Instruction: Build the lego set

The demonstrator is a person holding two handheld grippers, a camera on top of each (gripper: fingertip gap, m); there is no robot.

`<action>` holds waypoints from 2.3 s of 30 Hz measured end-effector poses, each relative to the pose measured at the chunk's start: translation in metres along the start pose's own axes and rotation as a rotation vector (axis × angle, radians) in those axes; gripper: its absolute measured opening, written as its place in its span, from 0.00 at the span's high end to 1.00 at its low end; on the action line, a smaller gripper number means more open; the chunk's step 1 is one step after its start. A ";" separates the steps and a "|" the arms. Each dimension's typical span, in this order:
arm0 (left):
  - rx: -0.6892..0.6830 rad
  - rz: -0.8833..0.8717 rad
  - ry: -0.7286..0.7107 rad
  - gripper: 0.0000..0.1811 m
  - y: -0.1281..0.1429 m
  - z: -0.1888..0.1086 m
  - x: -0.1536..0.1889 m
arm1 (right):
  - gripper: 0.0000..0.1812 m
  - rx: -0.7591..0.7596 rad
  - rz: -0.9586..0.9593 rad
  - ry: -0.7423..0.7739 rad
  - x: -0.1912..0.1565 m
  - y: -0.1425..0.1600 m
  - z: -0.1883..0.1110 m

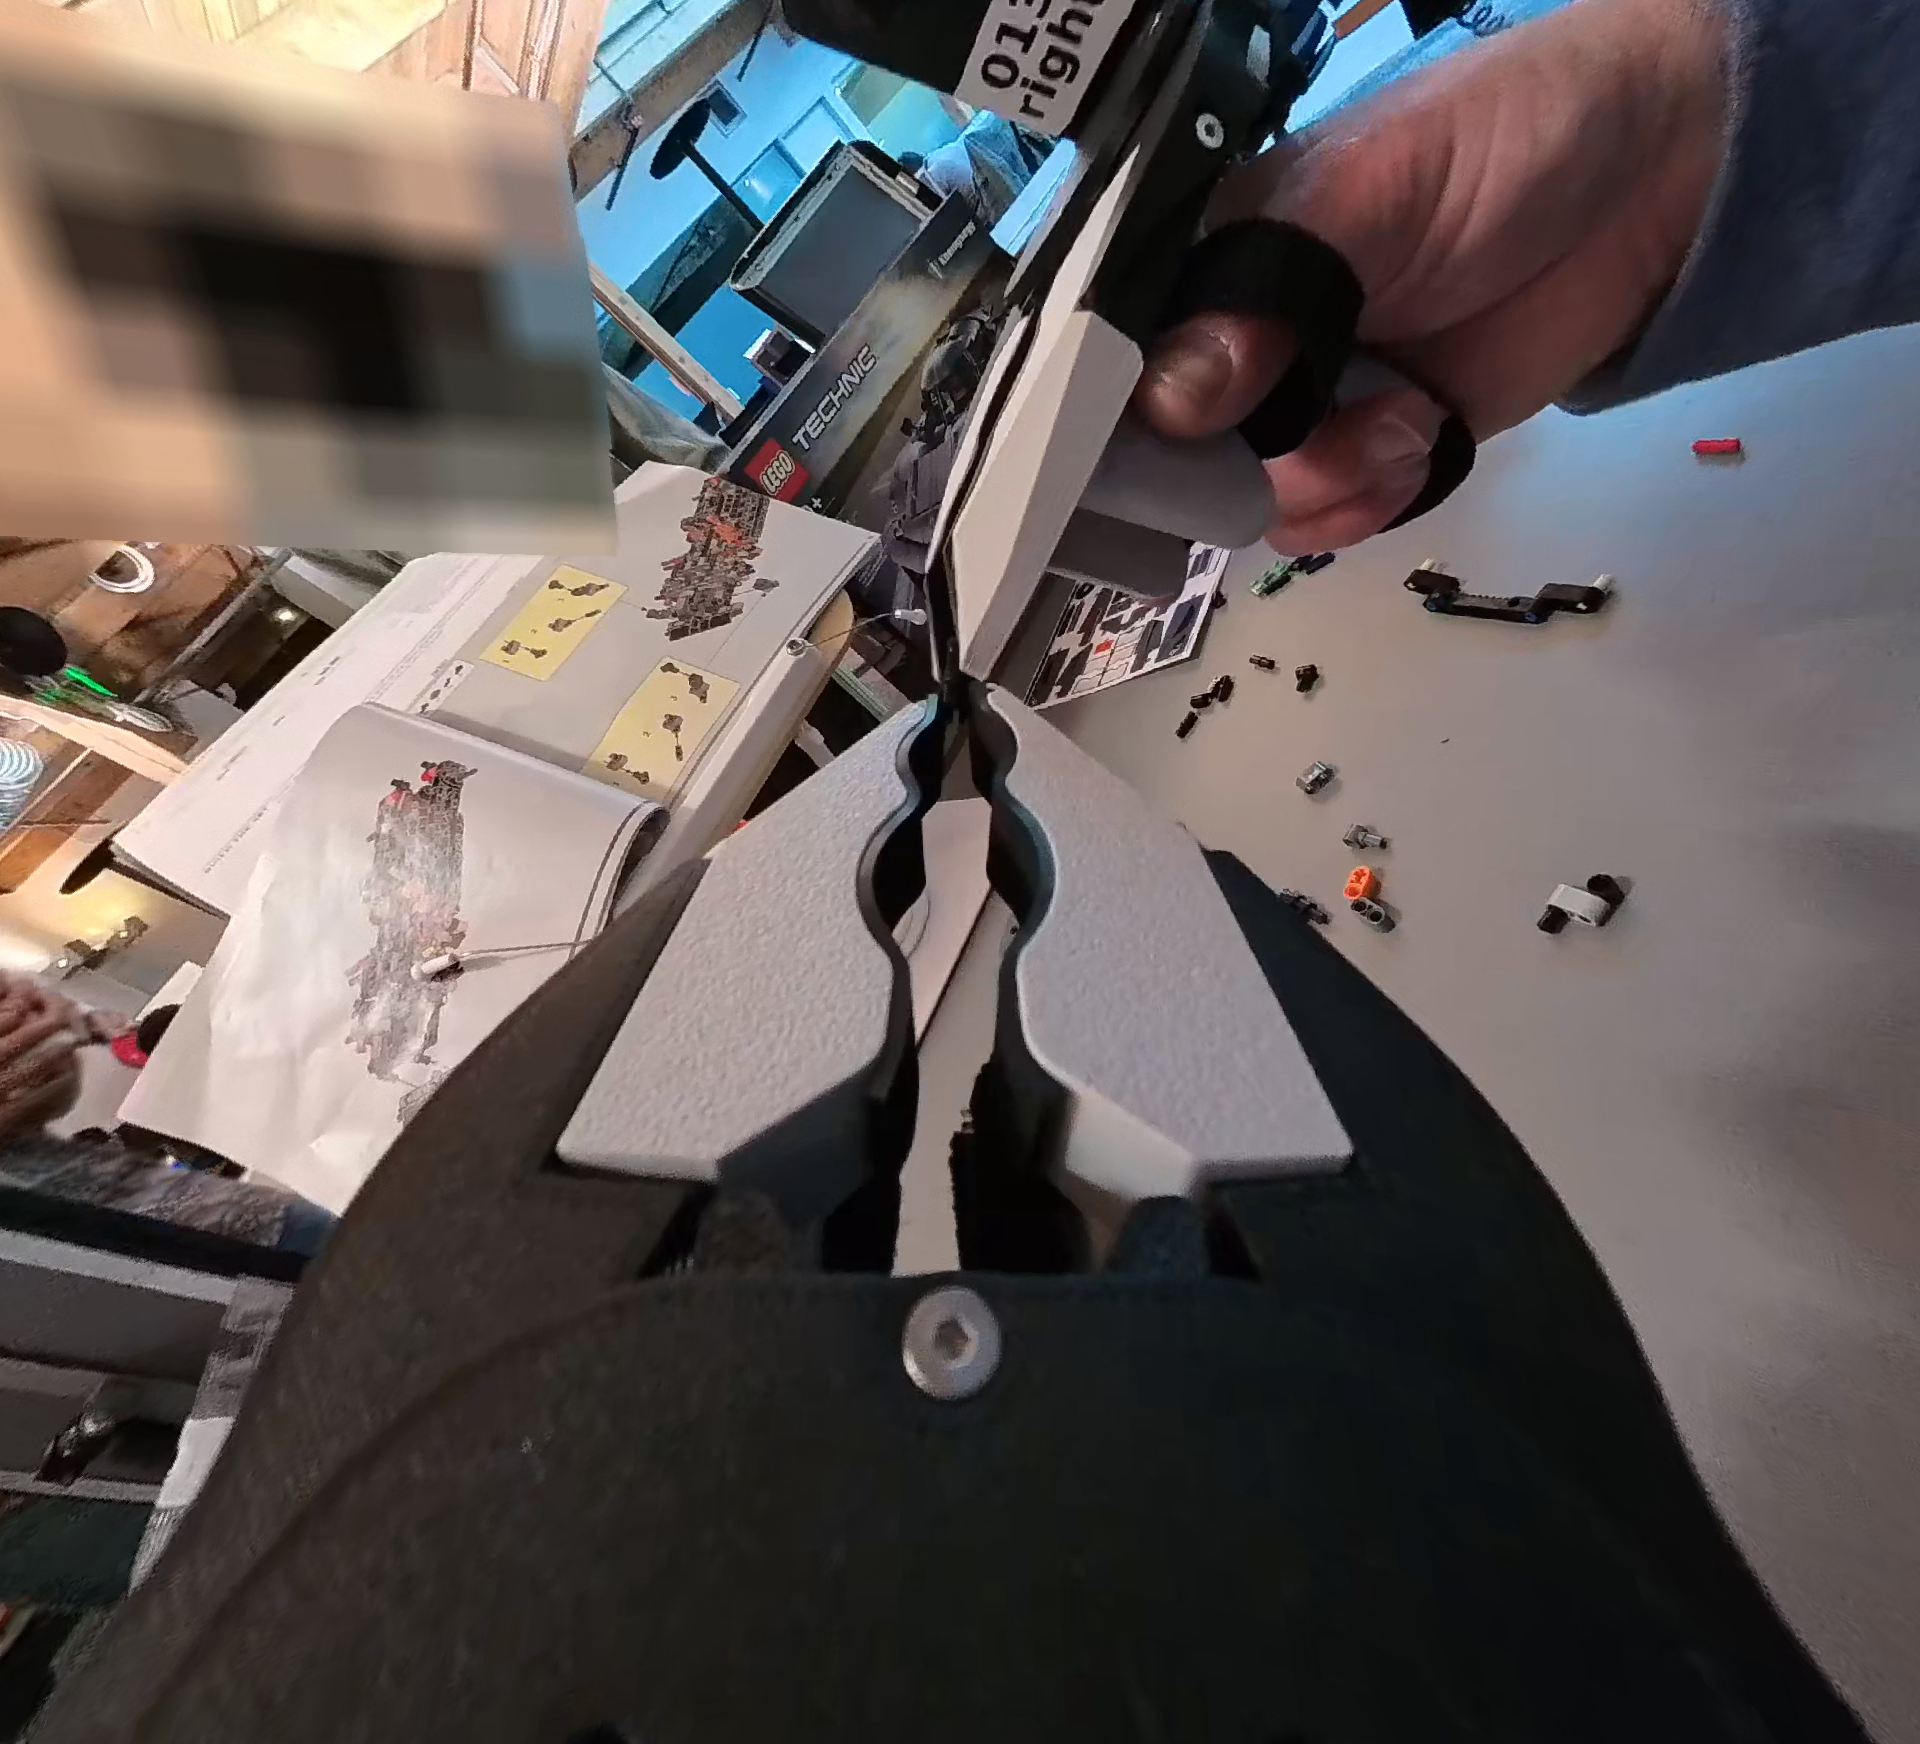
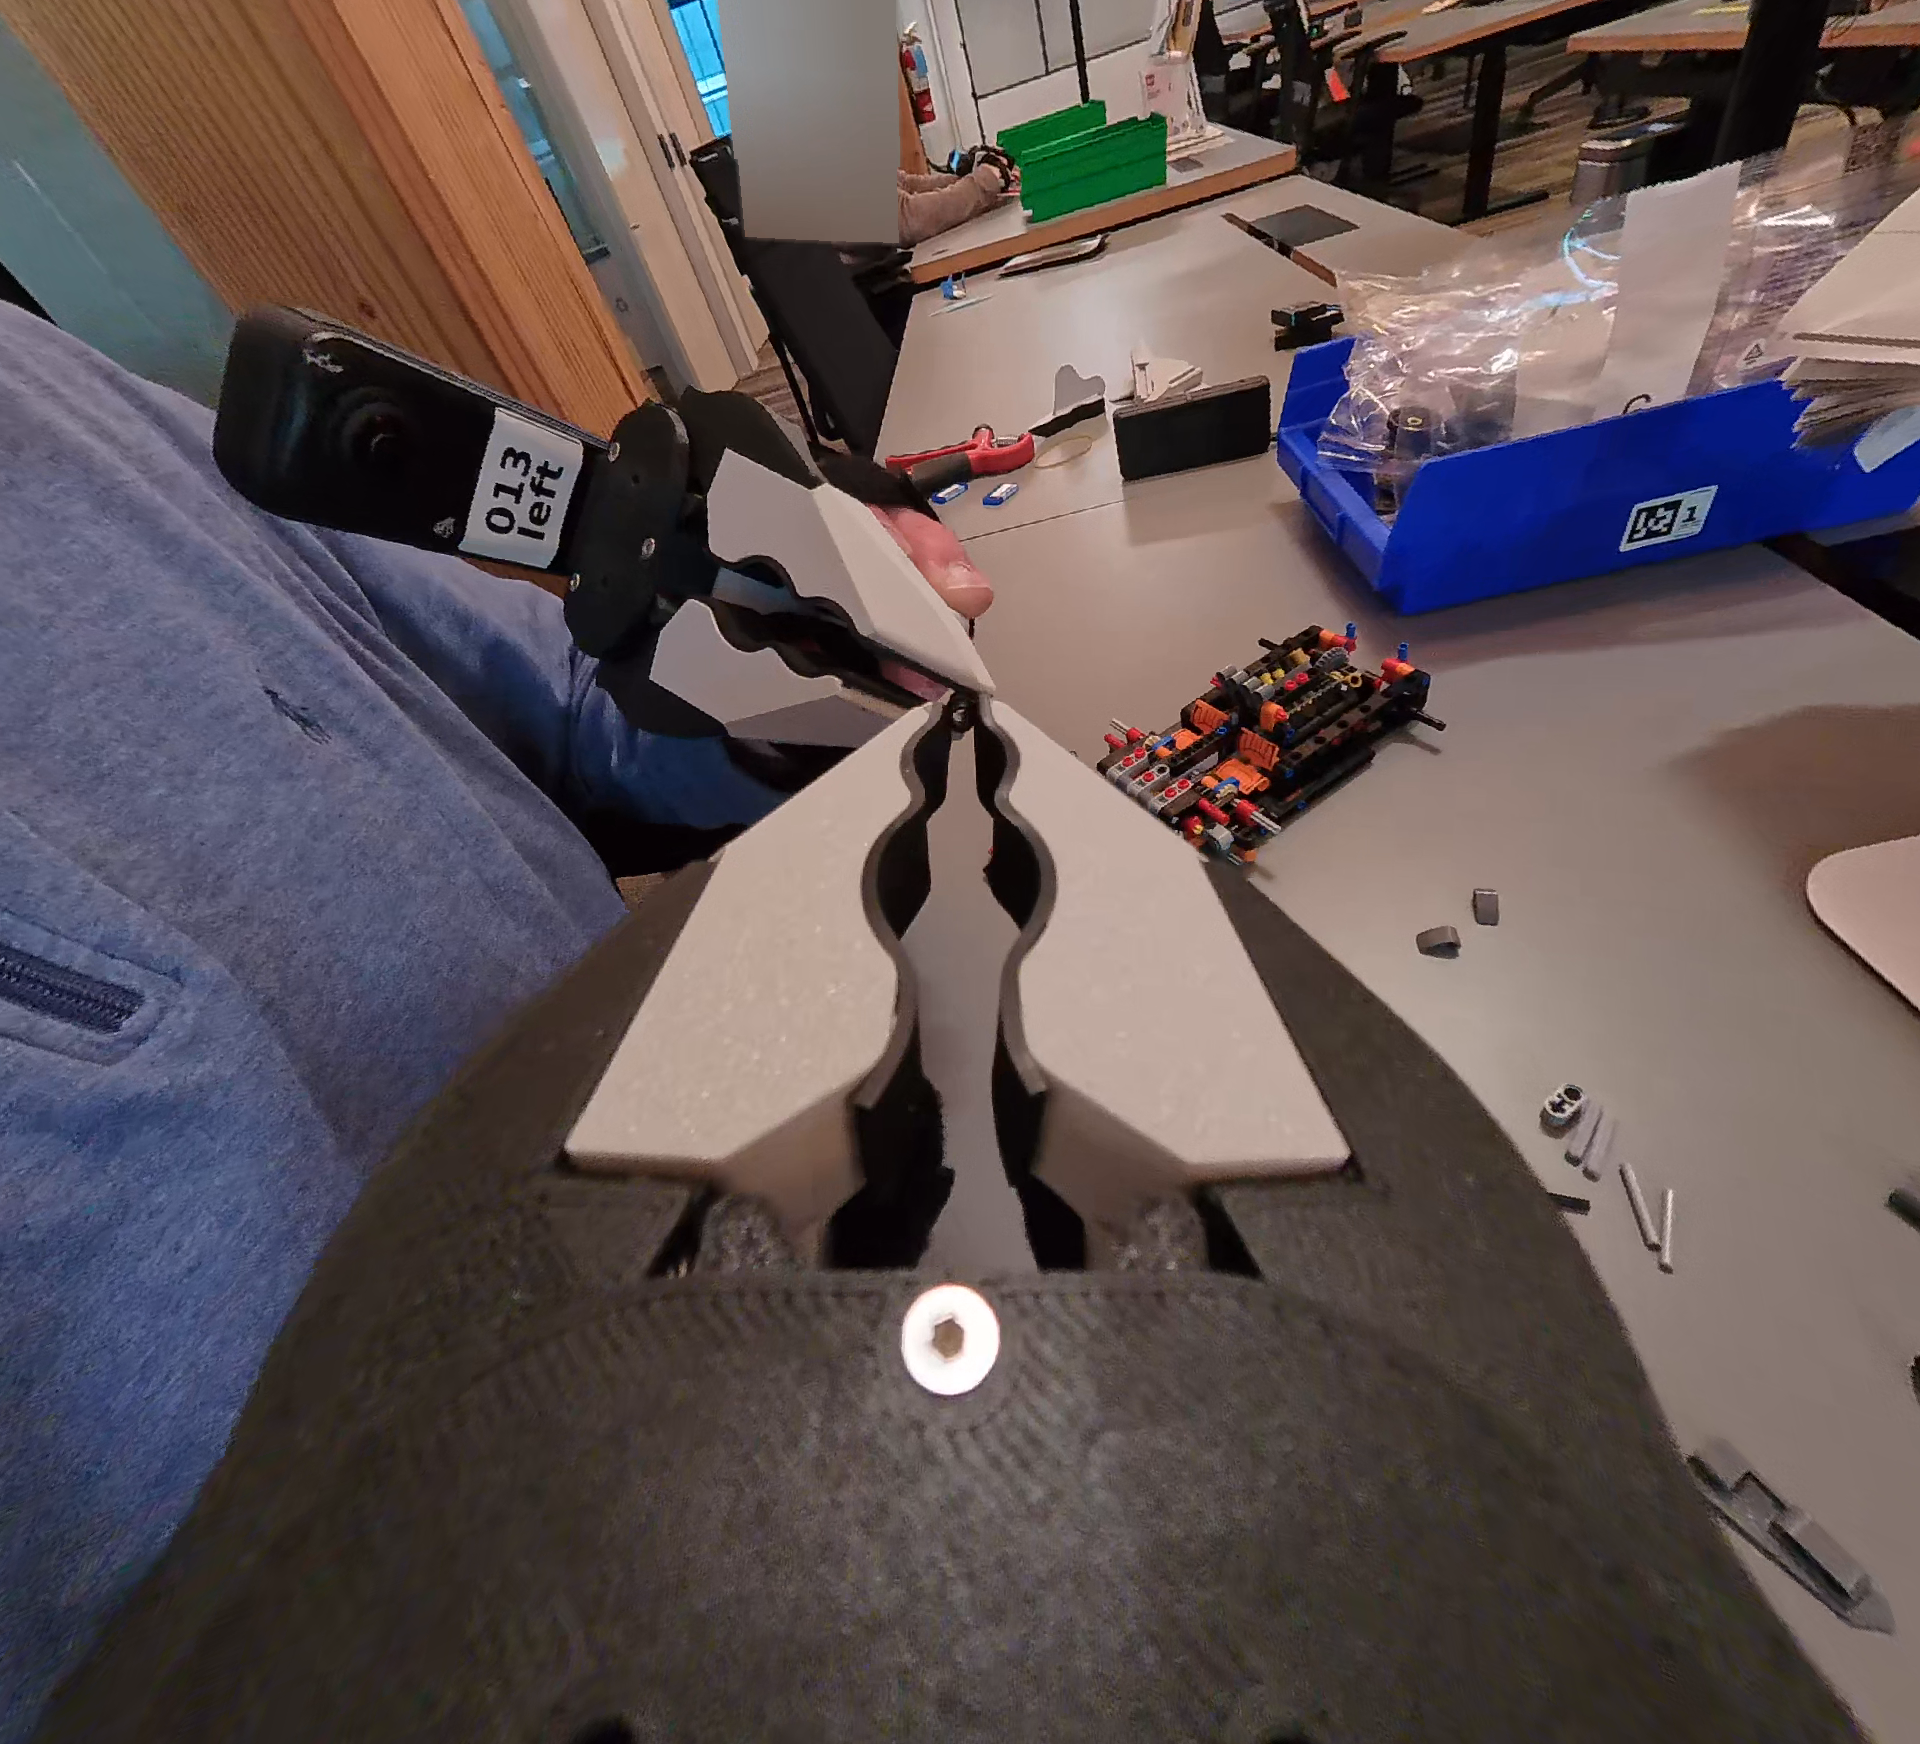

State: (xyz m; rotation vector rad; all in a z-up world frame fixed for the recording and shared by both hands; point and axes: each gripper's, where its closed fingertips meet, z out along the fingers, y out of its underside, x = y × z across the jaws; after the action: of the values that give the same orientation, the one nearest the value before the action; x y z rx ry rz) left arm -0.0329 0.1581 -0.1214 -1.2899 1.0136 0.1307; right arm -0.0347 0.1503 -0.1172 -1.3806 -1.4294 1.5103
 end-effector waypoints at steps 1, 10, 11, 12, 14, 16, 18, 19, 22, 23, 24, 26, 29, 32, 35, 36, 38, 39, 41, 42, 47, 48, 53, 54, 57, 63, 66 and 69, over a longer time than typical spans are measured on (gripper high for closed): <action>0.002 0.001 0.001 0.99 0.000 0.000 0.000 | 0.99 -0.001 -0.001 0.000 0.000 0.000 0.000; 0.021 -0.007 -0.005 0.99 -0.003 0.000 -0.002 | 0.99 0.015 -0.009 0.007 -0.004 -0.003 -0.002; 0.021 -0.005 -0.007 0.98 -0.004 0.000 -0.002 | 0.99 0.015 -0.010 0.008 -0.004 -0.003 -0.002; 0.022 -0.004 -0.007 0.99 -0.004 0.000 -0.002 | 0.99 0.013 -0.014 0.010 -0.005 -0.003 -0.002; 0.023 -0.004 -0.006 0.98 -0.004 -0.001 -0.002 | 0.99 0.015 -0.024 0.018 -0.006 -0.004 -0.002; 0.019 -0.004 -0.006 0.96 -0.003 -0.002 -0.002 | 0.99 0.018 -0.032 0.026 -0.007 -0.005 -0.003; 0.017 -0.008 -0.012 0.95 -0.002 -0.002 -0.003 | 0.99 0.021 -0.031 0.035 -0.008 -0.006 -0.006; 0.013 -0.012 -0.008 0.94 -0.001 -0.002 -0.002 | 0.99 0.022 -0.033 0.044 -0.008 -0.006 -0.007; 0.000 -0.038 -0.010 0.91 0.002 -0.003 -0.005 | 0.99 0.017 -0.041 0.068 -0.011 -0.005 -0.012; -0.006 -0.049 -0.006 0.90 0.003 -0.003 -0.005 | 0.99 0.017 -0.044 0.073 -0.012 -0.004 -0.014; -0.013 -0.063 -0.004 0.89 0.005 -0.003 -0.006 | 0.99 0.017 -0.046 0.081 -0.014 -0.004 -0.016; -0.010 -0.092 0.010 0.86 0.005 -0.005 -0.007 | 0.99 0.013 -0.052 0.102 -0.016 -0.003 -0.021; -0.003 -0.113 0.014 0.81 0.002 -0.007 -0.009 | 0.99 0.015 -0.054 0.126 -0.020 -0.002 -0.027; -0.005 -0.124 0.018 0.78 0.000 -0.011 -0.009 | 0.99 0.018 -0.054 0.149 -0.024 0.001 -0.033; -0.001 -0.130 0.016 0.76 -0.003 -0.016 -0.008 | 0.99 0.020 -0.056 0.170 -0.030 0.004 -0.037; -0.006 -0.131 0.019 0.75 -0.002 -0.019 -0.007 | 0.99 0.020 -0.056 0.176 -0.032 0.005 -0.038; -0.014 -0.140 0.023 0.75 -0.001 -0.024 -0.003 | 0.99 0.016 -0.058 0.193 -0.035 0.009 -0.040; -0.022 -0.148 0.028 0.75 0.000 -0.025 0.001 | 0.99 0.016 -0.060 0.202 -0.037 0.010 -0.041; -0.036 -0.164 0.043 0.75 0.003 -0.028 0.009 | 0.99 0.012 -0.062 0.221 -0.039 0.014 -0.042; -0.044 -0.172 0.055 0.75 0.005 -0.029 0.015 | 0.99 0.010 -0.062 0.229 -0.041 0.017 -0.043; -0.074 -0.179 0.088 0.76 0.011 -0.037 0.037 | 0.99 0.017 -0.049 0.259 -0.047 0.027 -0.048; -0.078 -0.179 0.092 0.76 0.013 -0.039 0.040 | 0.99 0.021 -0.044 0.264 -0.048 0.029 -0.050; -0.095 -0.187 0.103 0.76 0.014 -0.045 0.049 | 0.99 0.034 -0.022 0.270 -0.052 0.040 -0.053; -0.098 -0.188 0.101 0.77 0.014 -0.046 0.050 | 0.99 0.032 -0.019 0.272 -0.052 0.042 -0.053; -0.118 -0.190 0.105 0.77 0.016 -0.050 0.054 | 0.99 0.030 -0.014 0.268 -0.052 0.047 -0.053; -0.130 -0.179 0.084 0.78 0.013 -0.061 0.057 | 0.99 0.016 -0.044 0.246 -0.052 0.042 -0.048; -0.146 -0.162 0.071 0.78 0.013 -0.067 0.059 | 0.99 0.013 -0.061 0.234 -0.052 0.038 -0.045; -0.161 -0.175 0.071 0.79 0.015 -0.072 0.063 | 0.99 0.010 -0.071 0.221 -0.050 0.036 -0.042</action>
State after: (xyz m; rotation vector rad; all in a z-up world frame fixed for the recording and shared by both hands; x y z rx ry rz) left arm -0.0452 0.0753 -0.1704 -1.5334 0.9599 0.0331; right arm 0.0252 0.1081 -0.1325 -1.4275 -1.3173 1.2748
